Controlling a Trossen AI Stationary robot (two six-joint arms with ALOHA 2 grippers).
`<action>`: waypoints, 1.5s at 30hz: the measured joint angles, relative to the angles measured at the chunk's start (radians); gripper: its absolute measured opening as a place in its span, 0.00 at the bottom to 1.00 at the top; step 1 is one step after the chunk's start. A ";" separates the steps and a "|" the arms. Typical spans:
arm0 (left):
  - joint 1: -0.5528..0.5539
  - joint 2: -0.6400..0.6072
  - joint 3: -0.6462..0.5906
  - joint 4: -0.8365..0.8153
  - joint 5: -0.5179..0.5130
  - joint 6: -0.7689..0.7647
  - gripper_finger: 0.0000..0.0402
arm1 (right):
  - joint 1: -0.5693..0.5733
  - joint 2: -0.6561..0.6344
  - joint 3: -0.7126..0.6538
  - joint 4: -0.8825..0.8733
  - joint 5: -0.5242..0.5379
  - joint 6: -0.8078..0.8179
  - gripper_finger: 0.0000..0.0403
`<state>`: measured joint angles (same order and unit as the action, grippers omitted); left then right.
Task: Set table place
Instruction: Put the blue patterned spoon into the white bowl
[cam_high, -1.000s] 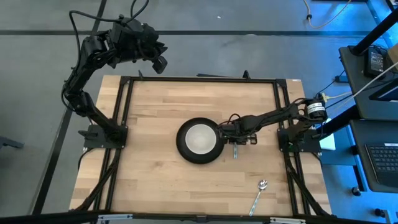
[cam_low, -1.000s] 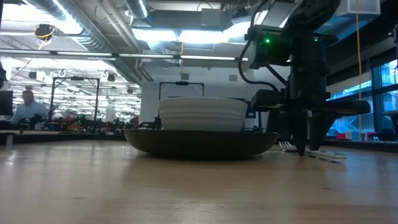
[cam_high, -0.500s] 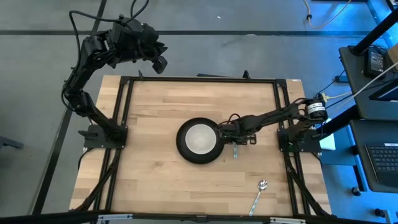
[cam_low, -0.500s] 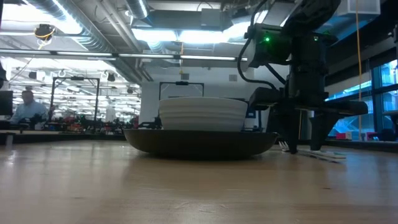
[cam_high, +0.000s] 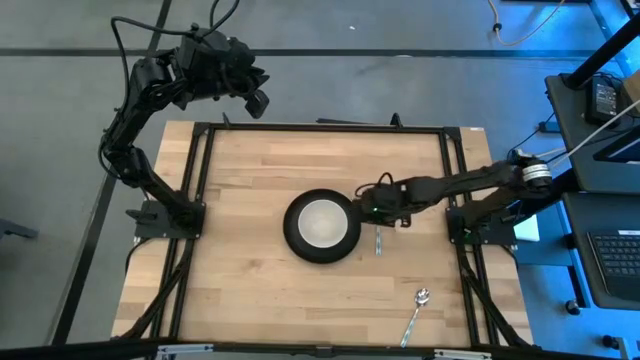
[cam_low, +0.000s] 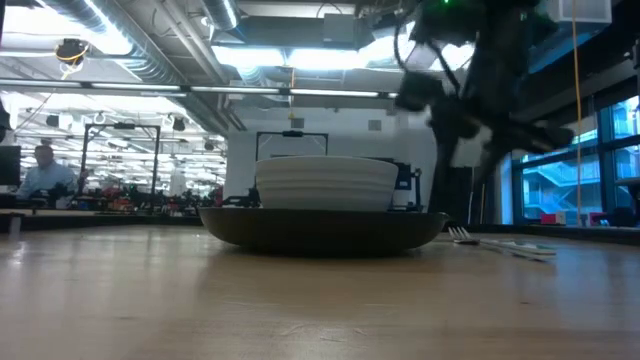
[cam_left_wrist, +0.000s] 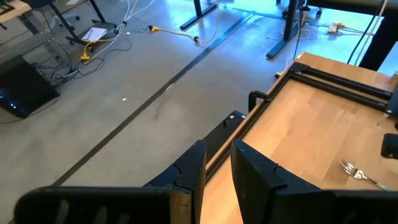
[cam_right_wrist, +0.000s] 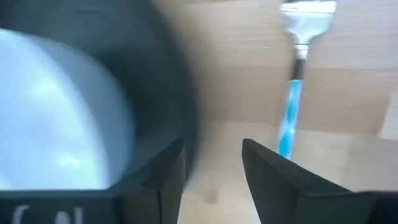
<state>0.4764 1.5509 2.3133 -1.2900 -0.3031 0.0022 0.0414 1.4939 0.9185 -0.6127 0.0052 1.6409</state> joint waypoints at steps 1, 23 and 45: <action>0.000 0.000 0.000 0.000 0.000 0.000 0.17 | 0.000 -0.023 0.006 0.000 0.007 0.000 0.40; 0.000 0.000 0.000 -0.007 0.001 0.000 0.17 | 0.181 -0.205 0.109 0.175 -0.027 -0.108 0.39; 0.000 0.000 0.000 -0.011 0.001 0.000 0.17 | 0.567 -0.202 0.109 0.110 -0.154 0.600 0.39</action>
<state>0.4763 1.5509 2.3135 -1.3014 -0.3019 0.0025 0.6082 1.2915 1.0279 -0.5023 -0.1493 2.2410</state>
